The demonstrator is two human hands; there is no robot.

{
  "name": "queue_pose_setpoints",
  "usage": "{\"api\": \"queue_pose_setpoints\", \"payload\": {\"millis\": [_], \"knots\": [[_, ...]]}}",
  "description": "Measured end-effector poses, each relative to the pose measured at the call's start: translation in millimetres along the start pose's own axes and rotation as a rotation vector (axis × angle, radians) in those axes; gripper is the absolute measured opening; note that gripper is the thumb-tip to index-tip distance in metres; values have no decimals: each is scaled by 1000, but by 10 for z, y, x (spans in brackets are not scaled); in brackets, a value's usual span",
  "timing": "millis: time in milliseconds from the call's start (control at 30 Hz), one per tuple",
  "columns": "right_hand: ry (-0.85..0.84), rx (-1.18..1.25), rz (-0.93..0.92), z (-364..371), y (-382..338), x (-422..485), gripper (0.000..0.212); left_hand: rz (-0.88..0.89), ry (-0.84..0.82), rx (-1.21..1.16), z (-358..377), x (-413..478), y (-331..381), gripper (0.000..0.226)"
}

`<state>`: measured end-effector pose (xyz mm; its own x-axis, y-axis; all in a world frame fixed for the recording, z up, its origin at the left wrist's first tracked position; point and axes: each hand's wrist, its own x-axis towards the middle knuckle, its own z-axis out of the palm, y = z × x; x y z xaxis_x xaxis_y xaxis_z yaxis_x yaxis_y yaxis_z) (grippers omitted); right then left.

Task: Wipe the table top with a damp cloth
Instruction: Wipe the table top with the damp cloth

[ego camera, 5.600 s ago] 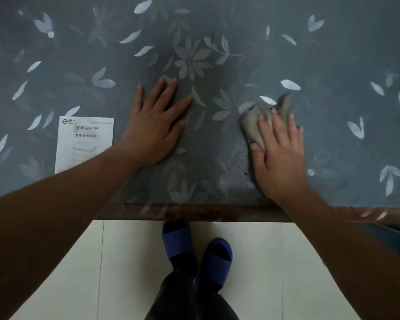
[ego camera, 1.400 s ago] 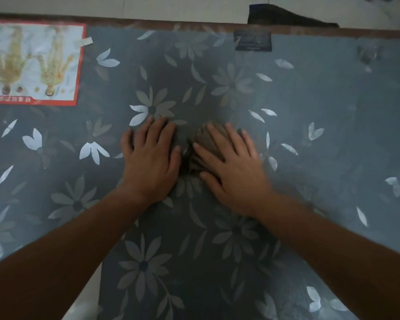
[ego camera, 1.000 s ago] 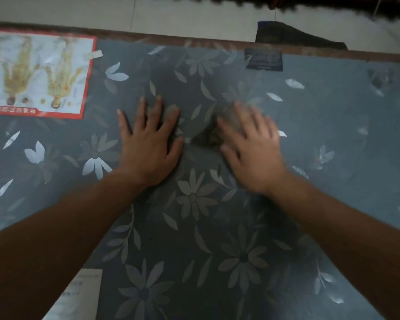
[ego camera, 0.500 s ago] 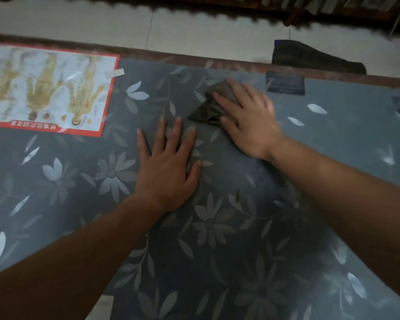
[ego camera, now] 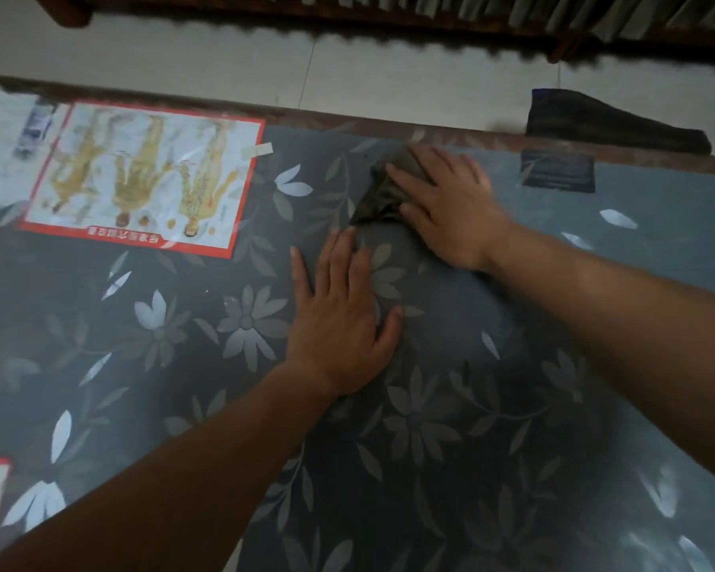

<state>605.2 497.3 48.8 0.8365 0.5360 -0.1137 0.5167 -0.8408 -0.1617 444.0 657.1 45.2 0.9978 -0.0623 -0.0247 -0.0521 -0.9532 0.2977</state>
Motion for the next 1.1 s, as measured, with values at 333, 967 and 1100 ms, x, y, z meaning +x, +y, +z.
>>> {"api": "queue_pose_setpoints", "payload": {"millis": [333,967,1100], "knots": [[-58,-64,-283,42,-377,37,59,-61,41,-88,-261,-169,-235,65],[23,52,208,45,131,-827,59,-35,-67,143,-125,-508,-563,68],[82,41,155,222,-398,-1154,58,-37,-70,144,-116,-510,-561,69]]}}
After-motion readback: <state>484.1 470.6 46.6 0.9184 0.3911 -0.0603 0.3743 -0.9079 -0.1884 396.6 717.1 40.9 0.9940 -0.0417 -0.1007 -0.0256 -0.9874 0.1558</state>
